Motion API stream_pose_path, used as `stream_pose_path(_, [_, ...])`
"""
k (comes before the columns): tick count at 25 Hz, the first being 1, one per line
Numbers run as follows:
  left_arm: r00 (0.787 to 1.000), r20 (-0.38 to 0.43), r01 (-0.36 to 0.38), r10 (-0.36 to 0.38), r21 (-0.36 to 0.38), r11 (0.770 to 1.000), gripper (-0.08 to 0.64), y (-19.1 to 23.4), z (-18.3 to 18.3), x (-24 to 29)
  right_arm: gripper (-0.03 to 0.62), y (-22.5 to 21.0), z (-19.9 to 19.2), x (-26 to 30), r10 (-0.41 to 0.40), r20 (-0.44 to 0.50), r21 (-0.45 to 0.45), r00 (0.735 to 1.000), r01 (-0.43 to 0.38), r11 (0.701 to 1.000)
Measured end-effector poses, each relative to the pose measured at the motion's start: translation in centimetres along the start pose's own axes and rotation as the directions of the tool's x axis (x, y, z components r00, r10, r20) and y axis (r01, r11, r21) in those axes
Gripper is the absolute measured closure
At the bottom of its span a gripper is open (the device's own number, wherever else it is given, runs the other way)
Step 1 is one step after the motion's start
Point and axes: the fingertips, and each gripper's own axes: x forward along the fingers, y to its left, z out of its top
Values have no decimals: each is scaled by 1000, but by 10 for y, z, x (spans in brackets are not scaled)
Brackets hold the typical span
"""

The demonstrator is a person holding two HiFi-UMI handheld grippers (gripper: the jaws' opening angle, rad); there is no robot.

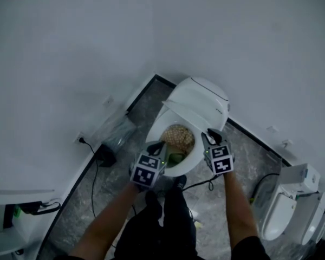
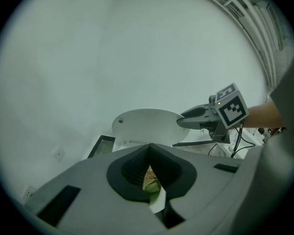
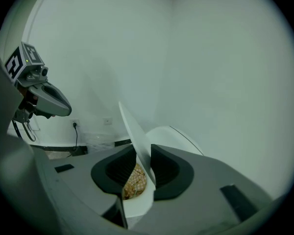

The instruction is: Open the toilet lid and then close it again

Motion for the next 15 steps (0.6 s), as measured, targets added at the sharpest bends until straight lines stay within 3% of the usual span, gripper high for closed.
stream_pose_path(4, [1000, -25, -5, 5, -10, 1000, 552, -7, -21, 0, 488, 16, -15, -9, 18, -10, -14, 1000, -18, 1000])
stream_pose_path(12, [998, -24, -64, 63, -42, 997, 551, -10, -26, -2, 476, 42, -23, -13, 50, 43, -76, 998, -47, 996])
stream_pose_path(15, [996, -26, -82, 80, -58, 995, 552, -18, -33, 0, 470, 53, -27, -16, 98, 57, -90, 994, -93, 992])
